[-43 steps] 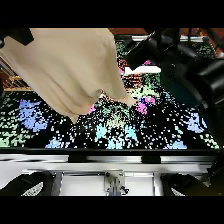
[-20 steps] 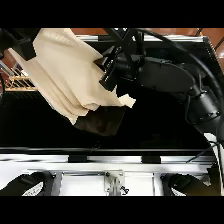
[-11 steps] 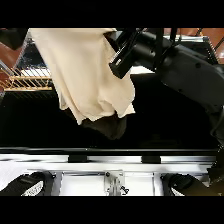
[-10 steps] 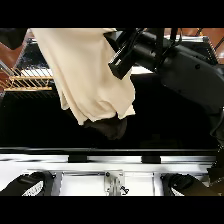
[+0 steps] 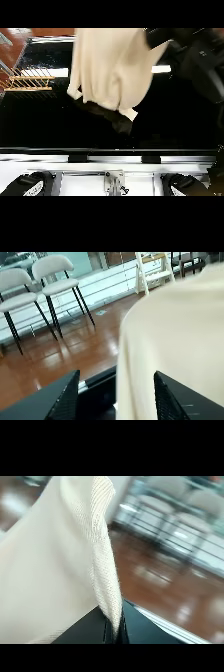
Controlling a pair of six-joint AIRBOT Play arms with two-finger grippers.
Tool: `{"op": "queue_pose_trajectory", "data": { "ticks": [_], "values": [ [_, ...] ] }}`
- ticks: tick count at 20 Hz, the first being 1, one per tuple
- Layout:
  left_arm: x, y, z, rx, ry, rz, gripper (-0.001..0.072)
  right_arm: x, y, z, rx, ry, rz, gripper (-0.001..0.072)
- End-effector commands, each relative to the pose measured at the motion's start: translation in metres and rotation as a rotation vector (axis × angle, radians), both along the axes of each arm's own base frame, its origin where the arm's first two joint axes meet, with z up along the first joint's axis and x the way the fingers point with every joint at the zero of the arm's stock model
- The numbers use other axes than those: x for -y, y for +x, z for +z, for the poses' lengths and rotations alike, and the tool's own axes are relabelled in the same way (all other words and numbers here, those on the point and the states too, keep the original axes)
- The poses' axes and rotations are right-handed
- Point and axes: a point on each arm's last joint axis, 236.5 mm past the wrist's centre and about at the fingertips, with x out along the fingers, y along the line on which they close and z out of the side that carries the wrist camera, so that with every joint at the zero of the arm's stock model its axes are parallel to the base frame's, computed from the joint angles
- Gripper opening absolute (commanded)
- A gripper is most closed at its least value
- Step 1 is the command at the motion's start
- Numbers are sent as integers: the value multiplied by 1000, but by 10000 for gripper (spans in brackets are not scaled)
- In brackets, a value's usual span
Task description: Fold the shirts.
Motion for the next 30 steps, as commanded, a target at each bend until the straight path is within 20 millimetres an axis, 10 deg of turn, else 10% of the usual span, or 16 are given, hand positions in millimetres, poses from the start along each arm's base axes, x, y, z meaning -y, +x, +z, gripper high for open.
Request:
{"op": "queue_pose_trajectory", "data": {
  "ticks": [1, 5, 13, 18, 27, 30],
  "values": [
    [6, -5, -16, -86, -8, -28, 540, 149, 8, 30, 61, 30, -445, 62],
    [8, -6, -24, -156, -63, -40, 540, 283, -49, 67, 135, 38, -799, 62],
    [7, -6, -24, -153, -61, -37, 540, 443, -183, 70, 205, 219, -1316, 62],
    [7, -6, -24, -154, -61, -38, 540, 488, -234, 64, 244, 270, -1489, 62],
    [7, -10, -21, -147, -64, -39, 538, 529, -245, 48, 194, 169, -1614, 61],
    [6, -12, -19, -154, -88, -38, 539, 537, -253, 75, 318, 157, -1590, 61]
  ]
}}
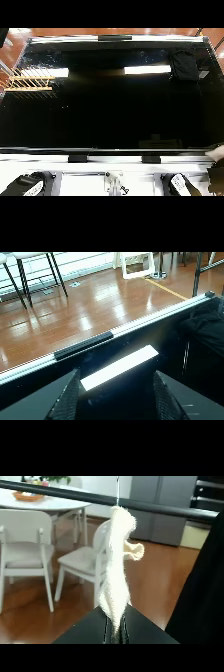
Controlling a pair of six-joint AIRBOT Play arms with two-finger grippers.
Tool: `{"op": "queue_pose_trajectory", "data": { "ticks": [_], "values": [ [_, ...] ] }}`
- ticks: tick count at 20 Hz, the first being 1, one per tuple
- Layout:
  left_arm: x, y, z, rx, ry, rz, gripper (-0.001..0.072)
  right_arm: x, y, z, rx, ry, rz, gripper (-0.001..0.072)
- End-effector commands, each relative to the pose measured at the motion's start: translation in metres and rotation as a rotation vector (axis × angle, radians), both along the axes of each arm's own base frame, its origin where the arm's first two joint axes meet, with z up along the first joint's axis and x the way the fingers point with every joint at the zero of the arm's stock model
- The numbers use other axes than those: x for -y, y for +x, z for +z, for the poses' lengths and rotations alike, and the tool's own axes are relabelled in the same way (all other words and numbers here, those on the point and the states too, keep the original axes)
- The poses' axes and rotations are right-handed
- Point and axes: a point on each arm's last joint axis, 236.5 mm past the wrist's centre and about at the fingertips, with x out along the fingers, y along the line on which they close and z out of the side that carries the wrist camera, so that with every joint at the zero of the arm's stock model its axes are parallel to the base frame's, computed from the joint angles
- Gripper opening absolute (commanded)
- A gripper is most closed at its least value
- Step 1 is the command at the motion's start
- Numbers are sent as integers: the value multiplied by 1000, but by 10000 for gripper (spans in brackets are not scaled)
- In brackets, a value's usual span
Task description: Fold the shirts.
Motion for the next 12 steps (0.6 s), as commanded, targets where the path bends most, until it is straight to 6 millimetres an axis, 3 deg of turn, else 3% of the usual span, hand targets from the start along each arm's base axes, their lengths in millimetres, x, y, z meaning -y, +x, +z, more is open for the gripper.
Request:
{"op": "queue_pose_trajectory", "data": {
  "ticks": [1, 3, 5, 9, 12],
  "values": [
    [-1, -1, 3, 0, -17, 3, 536, 11, -12, 27, 77, -86, -3, 61],
    [-1, -2, 3, 1, -17, 3, 513, 17, -27, 42, 164, -110, -19, 61],
    [-1, -3, 4, 2, -17, 2, 368, 24, -34, 51, 222, -136, 6, 61],
    [-1, -3, 2, -31, -57, 1, 369, 43, -38, 51, 243, -146, 8, 61],
    [0, -4, -1, -42, -51, -2, 369, 40, -25, 70, 247, -217, 65, 61]
  ]
}}
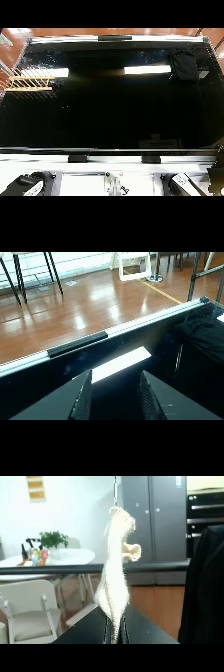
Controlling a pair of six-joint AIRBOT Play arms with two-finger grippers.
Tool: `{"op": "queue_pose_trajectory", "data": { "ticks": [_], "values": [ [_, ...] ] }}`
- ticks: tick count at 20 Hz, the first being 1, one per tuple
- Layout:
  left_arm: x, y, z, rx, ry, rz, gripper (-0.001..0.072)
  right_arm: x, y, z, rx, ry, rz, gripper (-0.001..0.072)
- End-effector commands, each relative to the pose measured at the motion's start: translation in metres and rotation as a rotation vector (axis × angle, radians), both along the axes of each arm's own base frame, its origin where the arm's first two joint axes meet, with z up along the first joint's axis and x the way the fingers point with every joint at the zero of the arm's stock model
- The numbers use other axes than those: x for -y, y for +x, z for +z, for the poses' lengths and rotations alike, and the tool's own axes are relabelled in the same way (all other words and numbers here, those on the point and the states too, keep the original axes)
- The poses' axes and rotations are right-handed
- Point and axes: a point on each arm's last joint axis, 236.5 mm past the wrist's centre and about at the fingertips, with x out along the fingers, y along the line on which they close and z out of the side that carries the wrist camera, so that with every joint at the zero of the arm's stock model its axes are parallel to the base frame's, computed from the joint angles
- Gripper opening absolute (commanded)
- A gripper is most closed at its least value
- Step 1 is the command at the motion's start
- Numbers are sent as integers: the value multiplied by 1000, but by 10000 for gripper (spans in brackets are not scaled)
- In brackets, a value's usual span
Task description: Fold the shirts.
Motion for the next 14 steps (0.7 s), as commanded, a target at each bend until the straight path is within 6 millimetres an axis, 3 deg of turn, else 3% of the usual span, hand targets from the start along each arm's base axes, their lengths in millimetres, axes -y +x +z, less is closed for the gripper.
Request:
{"op": "queue_pose_trajectory", "data": {
  "ticks": [1, 3, 6, 11, 14],
  "values": [
    [0, -1, -2, -14, -5, -3, 369, -9, 16, 29, 33, -116, 97, 61],
    [0, -1, -2, -24, -21, -2, 369, -28, 29, 54, 74, -208, 192, 61],
    [0, 0, -2, -22, -21, 0, 369, -43, 25, 72, 156, -228, 240, 61],
    [-5, 5, 12, 34, -47, 26, 369, -27, 8, 31, 203, 11, 178, 60],
    [-9, 8, 23, 78, -71, 45, 369, -35, 13, 32, 143, 11, 193, 60]
  ]
}}
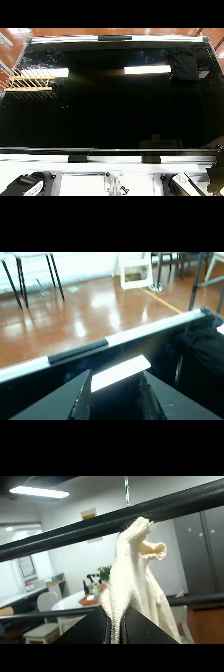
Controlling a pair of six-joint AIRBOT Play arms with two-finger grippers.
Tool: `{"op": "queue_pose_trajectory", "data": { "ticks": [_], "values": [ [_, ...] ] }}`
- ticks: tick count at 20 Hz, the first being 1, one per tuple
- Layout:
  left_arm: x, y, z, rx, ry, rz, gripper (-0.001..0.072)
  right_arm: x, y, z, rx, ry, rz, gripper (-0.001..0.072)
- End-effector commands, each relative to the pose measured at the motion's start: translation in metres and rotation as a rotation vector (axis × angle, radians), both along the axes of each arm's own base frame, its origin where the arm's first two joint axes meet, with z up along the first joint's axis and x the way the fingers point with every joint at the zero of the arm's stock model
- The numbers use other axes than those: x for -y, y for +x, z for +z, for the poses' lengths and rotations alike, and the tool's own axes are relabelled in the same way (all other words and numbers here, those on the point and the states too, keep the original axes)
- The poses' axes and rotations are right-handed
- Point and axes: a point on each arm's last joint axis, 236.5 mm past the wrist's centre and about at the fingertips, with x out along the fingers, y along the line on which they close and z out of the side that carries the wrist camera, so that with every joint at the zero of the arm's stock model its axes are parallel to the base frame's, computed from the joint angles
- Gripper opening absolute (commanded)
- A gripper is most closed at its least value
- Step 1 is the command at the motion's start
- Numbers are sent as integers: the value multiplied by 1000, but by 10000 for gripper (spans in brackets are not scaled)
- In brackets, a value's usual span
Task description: Fold the shirts.
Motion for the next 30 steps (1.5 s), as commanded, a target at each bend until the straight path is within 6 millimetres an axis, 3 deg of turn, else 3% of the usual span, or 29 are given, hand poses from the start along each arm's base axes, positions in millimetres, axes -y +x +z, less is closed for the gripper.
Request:
{"op": "queue_pose_trajectory", "data": {
  "ticks": [1, 7, 12, 15, 26, 30],
  "values": [
    [-5, 4, 13, 51, -26, 24, 370, -1, 4, -15, -47, 73, 14, 60],
    [-5, 6, 12, 50, -23, 25, 370, -6, -6, -26, -91, 133, -20, 61],
    [-13, 11, 9, 61, 20, 65, 370, -31, -13, -10, -70, 102, 5, 61],
    [-17, 13, 8, 66, 45, 87, 370, -37, -18, -18, -97, 144, -3, 61],
    [-18, 32, -8, 35, 77, 105, 370, -40, -88, -48, -246, 285, -297, 62],
    [-16, 42, -17, 13, 82, 103, 370, -39, -120, -60, -203, 356, -418, 63]
  ]
}}
